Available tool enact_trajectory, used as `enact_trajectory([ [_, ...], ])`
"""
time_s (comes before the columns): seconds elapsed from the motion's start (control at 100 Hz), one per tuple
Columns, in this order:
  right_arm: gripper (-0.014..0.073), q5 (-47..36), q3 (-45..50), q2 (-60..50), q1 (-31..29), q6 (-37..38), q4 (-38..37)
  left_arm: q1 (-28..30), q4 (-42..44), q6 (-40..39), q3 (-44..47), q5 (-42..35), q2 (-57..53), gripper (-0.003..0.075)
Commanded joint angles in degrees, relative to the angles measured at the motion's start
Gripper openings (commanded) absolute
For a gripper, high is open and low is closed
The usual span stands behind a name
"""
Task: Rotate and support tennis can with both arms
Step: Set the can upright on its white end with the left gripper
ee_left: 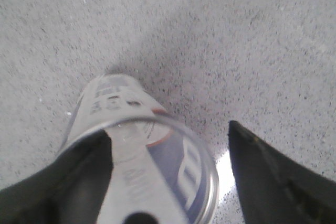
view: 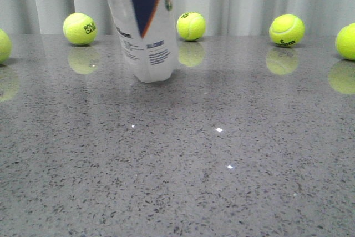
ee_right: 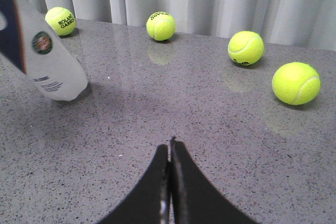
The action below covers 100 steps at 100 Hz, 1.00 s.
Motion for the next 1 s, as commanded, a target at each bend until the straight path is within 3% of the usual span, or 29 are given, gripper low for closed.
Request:
enact_trajectory([
  [0.0, -0.0067, -4.4, -1.4, 0.4, -0.2, 0.0, 0.4, 0.0, -0.5, -0.2, -3.4, -2.6, -1.4, 0.0498],
  [0.37, -0.0067, -4.4, -1.4, 0.4, -0.2, 0.0, 0.4, 0.0, 2.6, 1.1, -10.9, -4.4, 5.7, 0.0484],
  [0.99, -0.0067, -4.4, -1.4, 0.4, -0.2, 0.0, 0.4, 0.0, 4.0, 1.1, -11.0, -4.3, 5.7, 0.047],
])
